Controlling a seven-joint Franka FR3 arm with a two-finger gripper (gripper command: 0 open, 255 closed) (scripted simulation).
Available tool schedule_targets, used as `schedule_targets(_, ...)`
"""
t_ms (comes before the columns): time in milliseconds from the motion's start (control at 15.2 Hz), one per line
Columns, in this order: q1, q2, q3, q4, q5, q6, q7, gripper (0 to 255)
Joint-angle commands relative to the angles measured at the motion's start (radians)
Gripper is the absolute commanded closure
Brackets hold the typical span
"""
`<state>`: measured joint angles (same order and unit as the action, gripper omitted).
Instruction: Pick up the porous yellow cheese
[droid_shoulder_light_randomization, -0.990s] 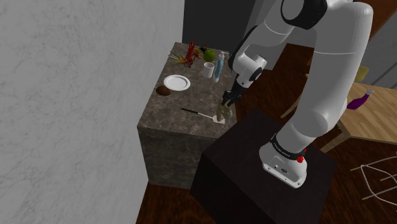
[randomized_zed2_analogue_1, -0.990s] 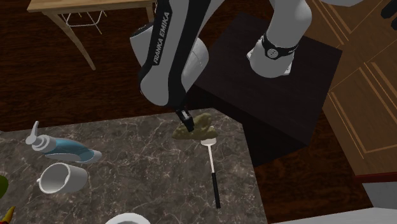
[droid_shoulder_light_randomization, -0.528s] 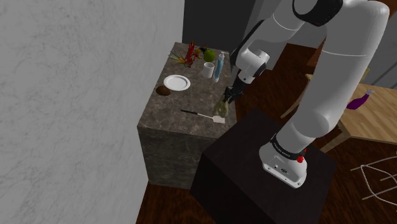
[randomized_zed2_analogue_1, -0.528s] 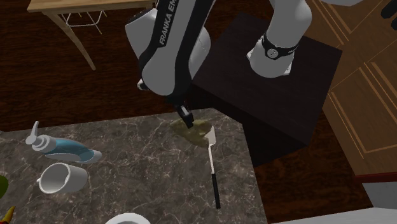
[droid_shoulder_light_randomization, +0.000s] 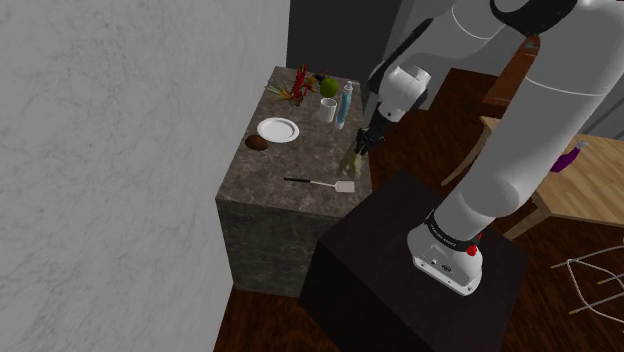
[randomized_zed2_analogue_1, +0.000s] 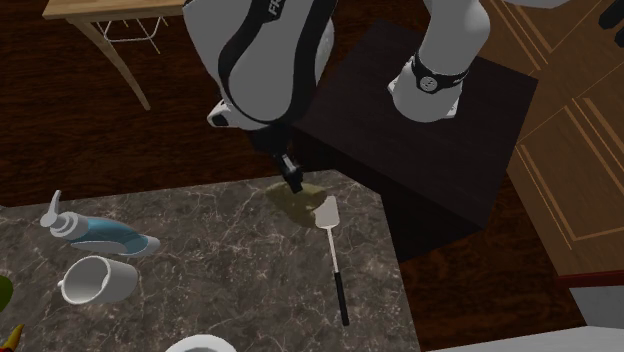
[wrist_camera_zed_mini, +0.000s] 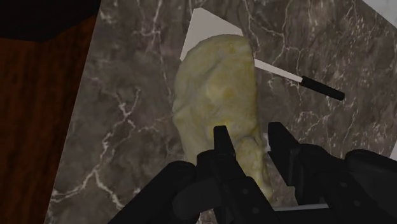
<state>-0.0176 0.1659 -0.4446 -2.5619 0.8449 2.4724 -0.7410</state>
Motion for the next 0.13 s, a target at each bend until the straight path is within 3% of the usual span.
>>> schedule_targets(0,0.003,-0.020,-0.006,-0.005,-0.024,-0.005,0.022,255)
schedule_targets(66,0.003,-0.020,-0.006,-0.005,-0.024,-0.005,0.022,255)
